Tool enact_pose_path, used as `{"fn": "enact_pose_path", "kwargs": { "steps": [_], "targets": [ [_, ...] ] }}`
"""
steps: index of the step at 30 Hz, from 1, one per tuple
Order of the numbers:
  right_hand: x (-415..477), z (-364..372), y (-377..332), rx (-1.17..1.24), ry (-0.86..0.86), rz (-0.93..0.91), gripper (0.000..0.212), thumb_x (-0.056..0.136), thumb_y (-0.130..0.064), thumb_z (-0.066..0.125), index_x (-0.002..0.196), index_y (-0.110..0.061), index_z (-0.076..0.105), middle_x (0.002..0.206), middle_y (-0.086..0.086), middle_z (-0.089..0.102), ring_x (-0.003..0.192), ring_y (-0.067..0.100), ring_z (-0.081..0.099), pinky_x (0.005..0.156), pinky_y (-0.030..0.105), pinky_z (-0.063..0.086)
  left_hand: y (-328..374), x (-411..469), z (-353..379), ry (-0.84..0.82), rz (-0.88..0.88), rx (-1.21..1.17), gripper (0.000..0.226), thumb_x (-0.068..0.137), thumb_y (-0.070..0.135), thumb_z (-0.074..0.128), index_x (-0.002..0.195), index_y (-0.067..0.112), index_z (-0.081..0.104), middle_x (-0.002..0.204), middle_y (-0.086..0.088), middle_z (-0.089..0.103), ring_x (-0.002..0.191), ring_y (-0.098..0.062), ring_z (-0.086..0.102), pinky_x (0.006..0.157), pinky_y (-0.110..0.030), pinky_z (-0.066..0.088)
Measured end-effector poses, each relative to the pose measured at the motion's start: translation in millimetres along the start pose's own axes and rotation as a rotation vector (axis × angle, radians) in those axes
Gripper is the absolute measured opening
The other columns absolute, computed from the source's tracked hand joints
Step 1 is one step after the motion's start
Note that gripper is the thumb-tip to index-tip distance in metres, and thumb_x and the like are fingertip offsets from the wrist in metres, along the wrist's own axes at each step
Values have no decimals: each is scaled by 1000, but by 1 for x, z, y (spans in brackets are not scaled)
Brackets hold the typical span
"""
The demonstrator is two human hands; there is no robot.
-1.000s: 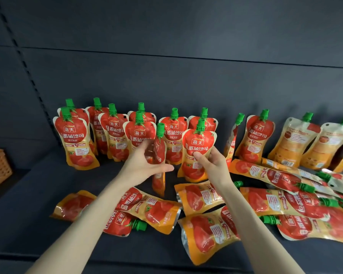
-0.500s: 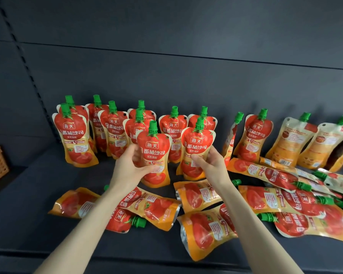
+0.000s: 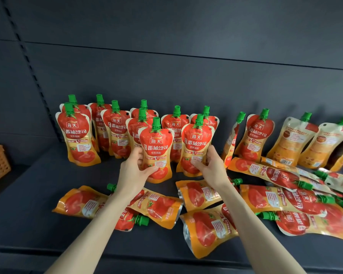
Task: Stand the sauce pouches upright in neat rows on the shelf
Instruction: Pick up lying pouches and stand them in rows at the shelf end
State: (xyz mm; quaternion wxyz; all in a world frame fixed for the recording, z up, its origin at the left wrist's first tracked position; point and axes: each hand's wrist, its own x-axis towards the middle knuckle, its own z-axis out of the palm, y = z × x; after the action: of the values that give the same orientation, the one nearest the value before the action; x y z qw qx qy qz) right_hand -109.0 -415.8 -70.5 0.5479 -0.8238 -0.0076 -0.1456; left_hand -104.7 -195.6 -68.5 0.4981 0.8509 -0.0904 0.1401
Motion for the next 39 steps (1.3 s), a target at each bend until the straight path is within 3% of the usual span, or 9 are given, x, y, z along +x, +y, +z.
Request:
{"fn": "enact_pose_path", "kwargs": {
  "steps": [4, 9, 21, 24, 28, 29, 33, 36, 39],
  "targets": [
    [-2, 1, 2, -5, 22, -6, 37, 88, -13, 63, 118, -20, 43, 111, -11, 56, 102, 2, 53, 68, 3, 46, 0, 1, -2, -29, -2, -9, 46, 75, 20, 76, 113, 17, 50, 113, 5, 62, 100, -7, 57, 77, -11, 42],
    [-2, 1, 2, -5, 17, 11, 40, 88, -13, 63, 124, -17, 44, 113, -11, 57, 104, 3, 54, 73, 7, 45, 0, 2, -3, -62, -25, -10, 50, 77, 19, 74, 120, 15, 49, 120, 0, 61, 109, -15, 58, 86, -23, 45],
    [-5, 3, -6, -22, 42, 56, 39, 89, -15, 61, 124, -14, 44, 119, -5, 58, 112, 11, 55, 80, 12, 44, 4, 1, -3, -86, -76, 6, 48, 79, 20, 72, 120, 15, 47, 122, -3, 60, 113, -19, 56, 85, -24, 43],
    [-7, 2, -11, -75, 46, 92, 44, 89, -19, 63, 127, -13, 42, 127, 0, 57, 117, 16, 55, 87, 22, 45, 4, -1, -5, -68, -76, 56, 47, 78, 24, 74, 117, 12, 51, 119, -3, 61, 111, -19, 57, 85, -25, 43],
    [-25, -5, -15, -155, 136, 86, 53, 86, -22, 66, 131, -10, 42, 131, 3, 54, 121, 17, 50, 89, 22, 42, 3, -16, -10, 39, -70, 114, 51, 78, 30, 73, 121, 13, 53, 120, -4, 56, 111, -19, 54, 88, -35, 50],
    [-32, -8, -15, -187, 161, 75, 52, 86, -23, 66, 131, -10, 43, 130, 3, 53, 121, 16, 49, 90, 22, 41, 5, -23, -11, 71, -67, 113, 51, 79, 30, 72, 123, 13, 53, 120, -3, 54, 111, -18, 53, 87, -37, 51],
    [-69, -21, -13, -199, 167, 69, 35, 88, -27, 64, 120, -14, 56, 116, -1, 61, 106, 11, 55, 87, 23, 44, 20, -64, -6, 47, 15, 99, 35, 81, 26, 69, 113, 14, 60, 109, 4, 54, 96, -12, 56, 77, -20, 42],
    [-95, -28, -11, -195, 123, 48, 24, 86, -31, 65, 106, -17, 64, 104, -5, 66, 99, 10, 60, 84, 21, 47, 30, -96, 3, 17, 99, 93, 24, 82, 28, 68, 102, 14, 65, 102, 8, 57, 98, -12, 56, 82, -25, 44],
    [-118, -37, -5, -232, 99, 30, 22, 85, -28, 66, 104, -17, 65, 101, -7, 66, 98, 8, 58, 78, 10, 42, 38, -120, 13, 12, 197, 100, 32, 84, 43, 56, 97, 16, 66, 96, 10, 61, 95, -8, 56, 83, -29, 47]
  ]
}}
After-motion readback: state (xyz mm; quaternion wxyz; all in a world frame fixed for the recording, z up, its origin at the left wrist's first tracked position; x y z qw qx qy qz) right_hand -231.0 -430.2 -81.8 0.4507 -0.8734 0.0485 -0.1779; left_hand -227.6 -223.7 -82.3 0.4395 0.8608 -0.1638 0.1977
